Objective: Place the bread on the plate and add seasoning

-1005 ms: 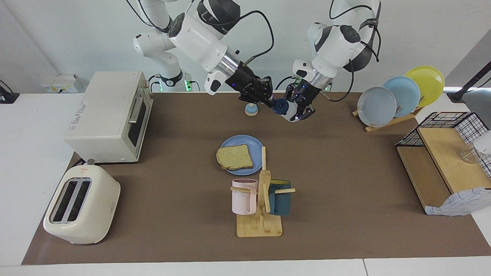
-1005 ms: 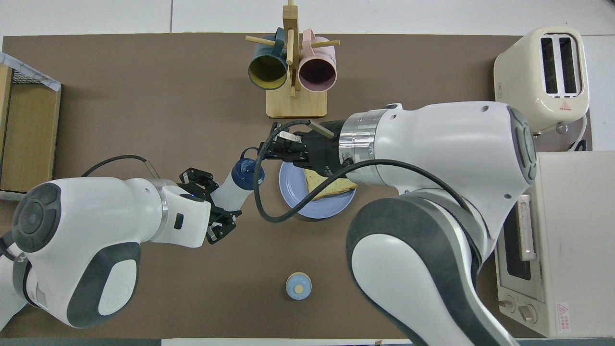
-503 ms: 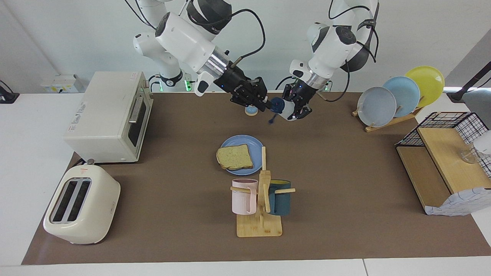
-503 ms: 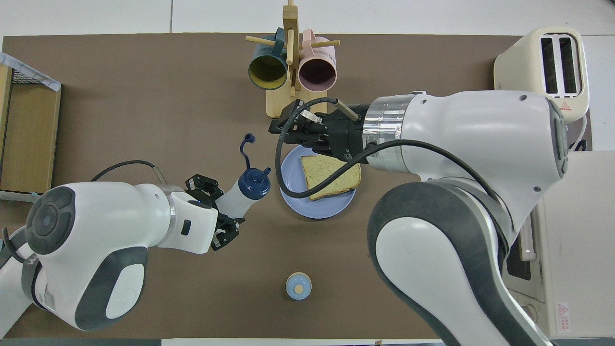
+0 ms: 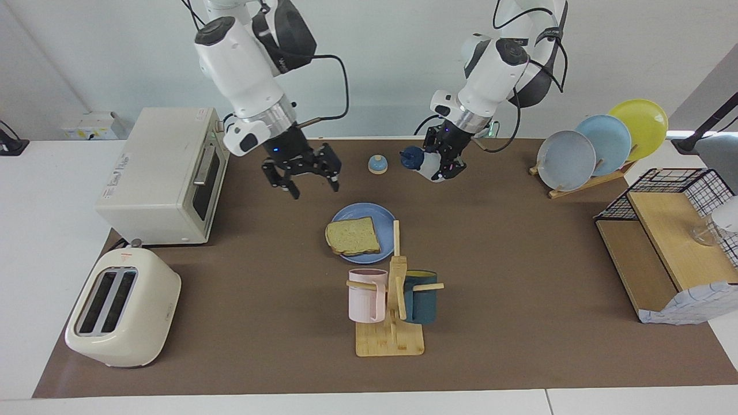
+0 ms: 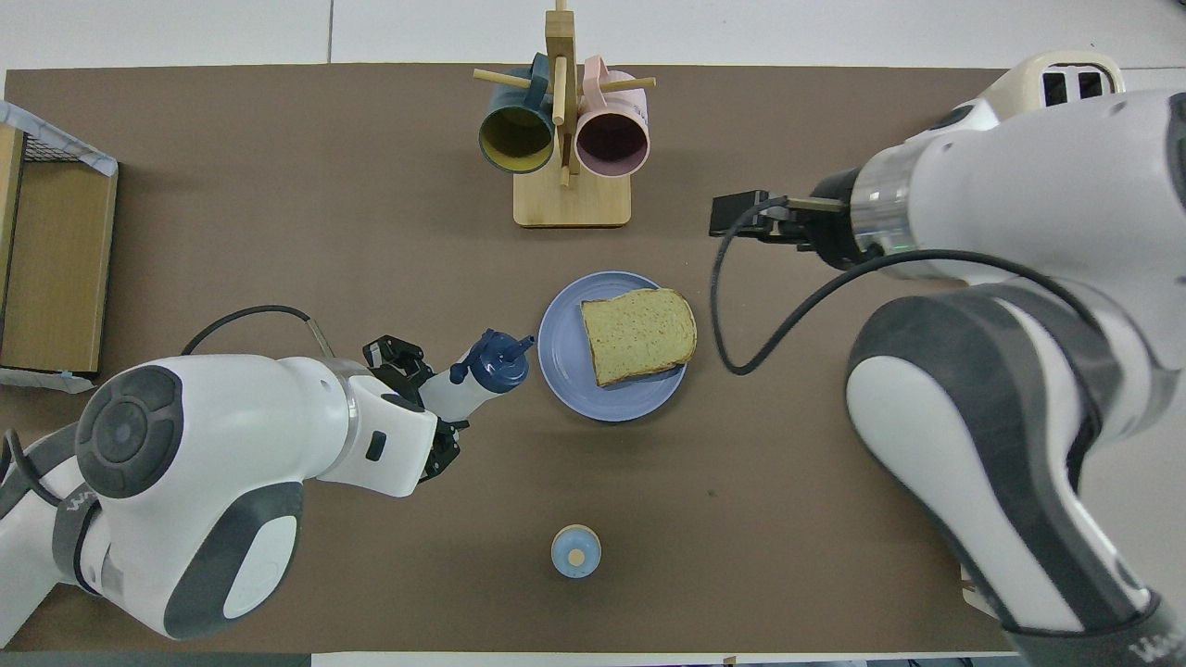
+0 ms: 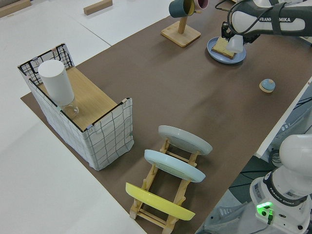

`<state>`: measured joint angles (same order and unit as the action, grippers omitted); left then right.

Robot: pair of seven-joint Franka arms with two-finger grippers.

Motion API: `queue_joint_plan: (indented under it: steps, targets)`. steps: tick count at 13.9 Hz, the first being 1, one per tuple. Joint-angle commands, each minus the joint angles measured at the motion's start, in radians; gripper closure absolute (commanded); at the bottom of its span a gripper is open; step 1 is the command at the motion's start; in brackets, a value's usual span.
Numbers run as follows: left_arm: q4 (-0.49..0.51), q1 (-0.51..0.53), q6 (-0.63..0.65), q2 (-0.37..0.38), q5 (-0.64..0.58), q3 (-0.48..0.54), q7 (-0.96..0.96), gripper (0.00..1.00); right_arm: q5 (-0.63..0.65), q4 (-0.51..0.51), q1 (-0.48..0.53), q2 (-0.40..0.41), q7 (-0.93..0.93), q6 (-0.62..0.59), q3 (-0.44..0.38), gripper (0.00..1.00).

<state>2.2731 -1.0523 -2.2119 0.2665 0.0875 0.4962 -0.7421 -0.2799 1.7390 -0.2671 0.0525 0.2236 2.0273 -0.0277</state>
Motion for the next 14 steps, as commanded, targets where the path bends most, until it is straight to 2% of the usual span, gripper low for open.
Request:
queue_joint_plan:
  steps: [1,3,5,8,10,13,14]
  targets:
    - [-0.175,-0.011,0.159,-0.14,-0.138,-0.037,0.075,1.0,0.135,-0.088,0.138,0.004,-0.141,-0.215,0.011,0.0]
    - [-0.256,-0.012,0.231,-0.219,-0.189,-0.056,0.098,1.0,0.261,-0.127,0.158,0.007,-0.145,-0.31,0.011,0.0]
    - [-0.296,-0.017,0.257,-0.278,-0.263,-0.079,0.148,1.0,0.298,-0.125,0.189,-0.003,-0.15,-0.39,0.011,0.0]
    - [-0.42,-0.051,0.388,-0.42,-0.344,-0.081,0.179,1.0,0.297,-0.014,0.215,-0.078,-0.173,-0.4,0.003,0.0]
    - [-0.495,-0.081,0.478,-0.49,-0.429,-0.081,0.181,1.0,0.3,-0.01,0.248,-0.083,-0.196,-0.386,0.003,0.0]
    - [-0.608,-0.121,0.587,-0.66,-0.515,-0.081,0.201,1.0,0.3,-0.004,0.258,-0.088,-0.202,-0.386,0.003,0.0]
    - [-0.624,-0.126,0.604,-0.688,-0.535,-0.079,0.201,1.0,0.3,0.0,0.259,-0.091,-0.204,-0.39,0.003,0.0]
